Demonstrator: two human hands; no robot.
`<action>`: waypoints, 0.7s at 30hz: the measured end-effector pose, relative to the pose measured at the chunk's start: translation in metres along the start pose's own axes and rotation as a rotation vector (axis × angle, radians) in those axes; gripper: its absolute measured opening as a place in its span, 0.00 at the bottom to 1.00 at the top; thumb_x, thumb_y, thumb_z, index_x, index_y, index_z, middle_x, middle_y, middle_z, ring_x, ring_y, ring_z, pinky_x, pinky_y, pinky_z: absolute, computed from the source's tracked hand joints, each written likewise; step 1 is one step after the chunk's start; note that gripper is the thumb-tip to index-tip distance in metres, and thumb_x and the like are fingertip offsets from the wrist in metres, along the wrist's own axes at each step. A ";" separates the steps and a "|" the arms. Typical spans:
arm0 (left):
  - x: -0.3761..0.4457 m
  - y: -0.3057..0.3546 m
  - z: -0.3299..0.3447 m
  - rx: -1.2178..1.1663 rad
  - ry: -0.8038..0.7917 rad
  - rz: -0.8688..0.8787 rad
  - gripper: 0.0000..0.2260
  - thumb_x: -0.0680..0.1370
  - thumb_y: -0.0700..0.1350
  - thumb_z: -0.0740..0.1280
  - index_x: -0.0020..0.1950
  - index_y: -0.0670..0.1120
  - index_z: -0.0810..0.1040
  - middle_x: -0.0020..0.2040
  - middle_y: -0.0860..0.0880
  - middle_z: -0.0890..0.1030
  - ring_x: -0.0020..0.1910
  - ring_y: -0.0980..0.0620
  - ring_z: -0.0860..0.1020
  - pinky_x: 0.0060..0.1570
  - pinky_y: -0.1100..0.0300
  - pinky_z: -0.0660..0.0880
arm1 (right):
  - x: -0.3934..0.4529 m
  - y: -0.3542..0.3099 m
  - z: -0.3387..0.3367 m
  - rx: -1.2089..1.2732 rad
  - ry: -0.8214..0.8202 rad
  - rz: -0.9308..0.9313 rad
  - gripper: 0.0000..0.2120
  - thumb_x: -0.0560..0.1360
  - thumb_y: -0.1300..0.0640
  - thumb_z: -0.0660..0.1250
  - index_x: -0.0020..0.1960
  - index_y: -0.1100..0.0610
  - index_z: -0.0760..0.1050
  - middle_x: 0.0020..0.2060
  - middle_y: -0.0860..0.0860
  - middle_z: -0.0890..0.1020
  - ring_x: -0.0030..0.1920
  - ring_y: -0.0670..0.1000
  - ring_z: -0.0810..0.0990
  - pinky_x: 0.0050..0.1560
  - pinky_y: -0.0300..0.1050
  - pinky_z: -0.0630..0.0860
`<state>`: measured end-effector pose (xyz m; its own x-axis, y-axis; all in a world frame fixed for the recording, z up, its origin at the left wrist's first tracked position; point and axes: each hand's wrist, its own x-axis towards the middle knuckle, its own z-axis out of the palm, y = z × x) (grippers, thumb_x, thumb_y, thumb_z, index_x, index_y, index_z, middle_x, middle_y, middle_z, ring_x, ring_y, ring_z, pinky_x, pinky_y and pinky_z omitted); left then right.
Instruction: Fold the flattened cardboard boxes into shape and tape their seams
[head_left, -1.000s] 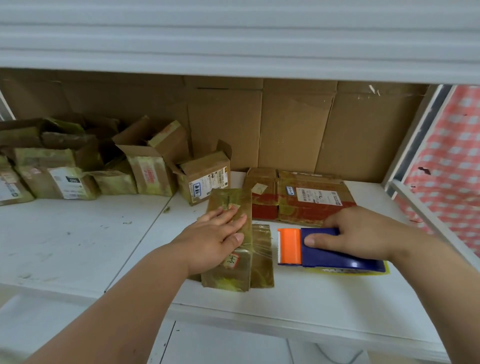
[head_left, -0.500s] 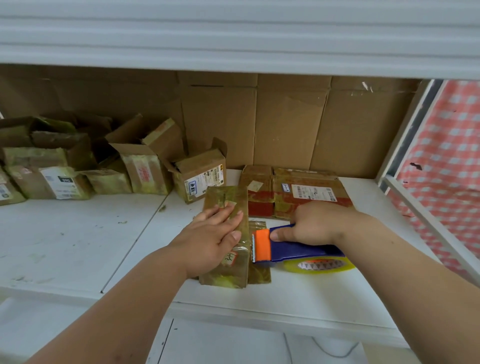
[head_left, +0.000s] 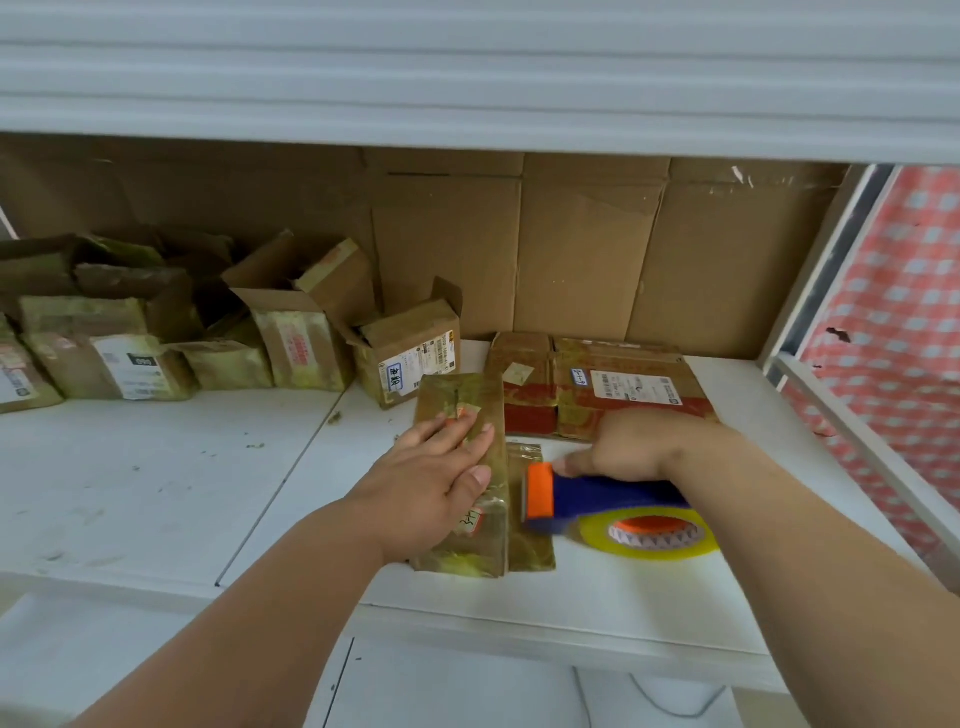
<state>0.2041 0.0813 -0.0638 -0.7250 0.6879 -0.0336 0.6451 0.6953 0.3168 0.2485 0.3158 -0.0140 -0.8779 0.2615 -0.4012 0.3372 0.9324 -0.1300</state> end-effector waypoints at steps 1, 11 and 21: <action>0.000 0.001 0.000 -0.009 -0.001 -0.001 0.23 0.84 0.57 0.45 0.80 0.59 0.48 0.80 0.62 0.44 0.79 0.57 0.41 0.77 0.57 0.46 | -0.002 0.002 -0.003 0.001 0.063 0.004 0.28 0.73 0.27 0.60 0.50 0.51 0.79 0.46 0.49 0.80 0.48 0.51 0.78 0.54 0.48 0.75; -0.002 -0.005 0.004 -0.895 0.189 -0.157 0.32 0.81 0.34 0.60 0.79 0.61 0.57 0.77 0.69 0.49 0.77 0.62 0.50 0.74 0.56 0.63 | 0.009 0.022 0.077 -0.253 0.551 0.094 0.28 0.77 0.28 0.46 0.54 0.51 0.69 0.48 0.50 0.82 0.51 0.54 0.79 0.58 0.53 0.68; -0.009 -0.010 0.029 -1.372 0.257 -0.214 0.30 0.81 0.37 0.65 0.75 0.66 0.62 0.63 0.56 0.81 0.57 0.52 0.83 0.51 0.51 0.80 | -0.026 -0.042 0.110 0.765 0.684 -0.394 0.24 0.83 0.49 0.59 0.77 0.50 0.61 0.73 0.39 0.66 0.73 0.40 0.62 0.74 0.39 0.58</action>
<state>0.2114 0.0743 -0.0945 -0.8967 0.4364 -0.0743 -0.1184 -0.0747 0.9902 0.2951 0.2425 -0.0980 -0.8936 0.2826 0.3487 -0.0941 0.6417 -0.7612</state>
